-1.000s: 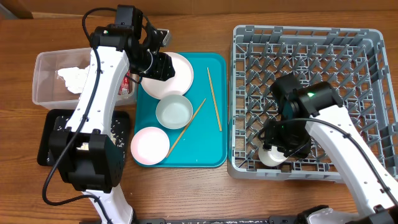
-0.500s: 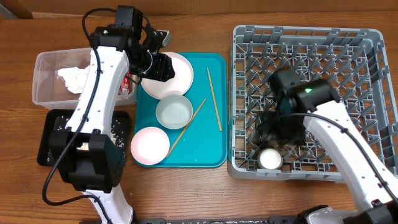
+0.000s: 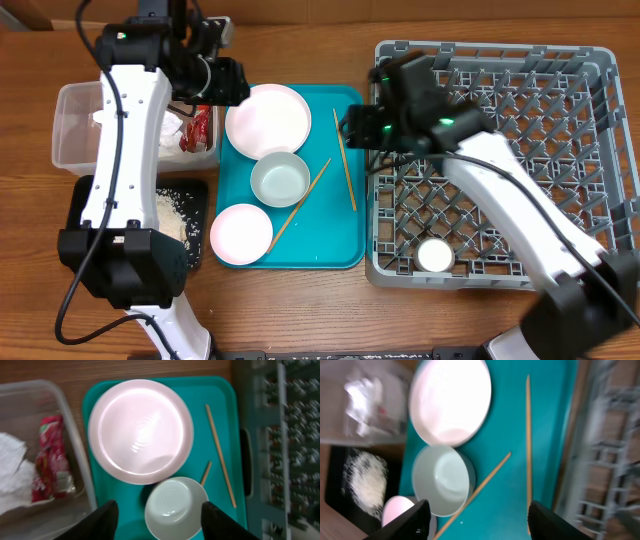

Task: Sort waste into correct bins and load items into the dishwasher
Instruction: 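Move the right gripper to the white bowl on the teal tray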

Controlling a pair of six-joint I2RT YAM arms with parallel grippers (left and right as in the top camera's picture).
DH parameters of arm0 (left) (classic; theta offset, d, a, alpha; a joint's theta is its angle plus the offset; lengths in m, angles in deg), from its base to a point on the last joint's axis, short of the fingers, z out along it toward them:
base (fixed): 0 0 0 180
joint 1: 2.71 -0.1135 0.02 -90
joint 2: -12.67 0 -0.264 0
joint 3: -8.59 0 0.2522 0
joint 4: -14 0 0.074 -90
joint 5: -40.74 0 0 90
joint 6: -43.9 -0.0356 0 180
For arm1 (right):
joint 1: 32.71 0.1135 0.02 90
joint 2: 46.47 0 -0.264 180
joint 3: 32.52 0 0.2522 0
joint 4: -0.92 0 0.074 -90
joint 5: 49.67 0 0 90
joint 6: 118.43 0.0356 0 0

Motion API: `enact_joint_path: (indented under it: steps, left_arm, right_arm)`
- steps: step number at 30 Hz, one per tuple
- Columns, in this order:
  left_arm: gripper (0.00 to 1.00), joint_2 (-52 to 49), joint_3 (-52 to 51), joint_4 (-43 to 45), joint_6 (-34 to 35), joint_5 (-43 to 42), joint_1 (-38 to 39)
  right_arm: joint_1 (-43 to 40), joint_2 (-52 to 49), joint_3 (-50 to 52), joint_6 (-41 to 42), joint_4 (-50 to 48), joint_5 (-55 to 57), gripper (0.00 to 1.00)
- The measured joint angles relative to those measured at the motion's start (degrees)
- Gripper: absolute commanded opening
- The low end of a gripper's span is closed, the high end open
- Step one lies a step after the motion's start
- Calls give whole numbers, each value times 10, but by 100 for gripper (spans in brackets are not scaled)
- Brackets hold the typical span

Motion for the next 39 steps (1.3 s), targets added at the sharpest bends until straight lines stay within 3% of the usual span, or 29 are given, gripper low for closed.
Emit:
enact_joint_path:
  steps: [9,13,29,35,39]
  left_arm:
    - [79,0,0,0,44,53,-30]
    - [82,0,0,0,45,61,-30]
    - [86,0,0,0,45,63,-30]
    - [100,0,0,0,45,64,-30]
    - [100,0,0,0,47,65,-30]
  right_arm:
    - [49,-183,1,3,-55,-34,55]
    - [56,-198,1,2,-77,-46,50]
    - [72,-198,-64,-31,-81,-40,50]
    - [117,-216,-65,-37,-79,-4,38]
    - [125,-243,-65,-31,-70,5,16]
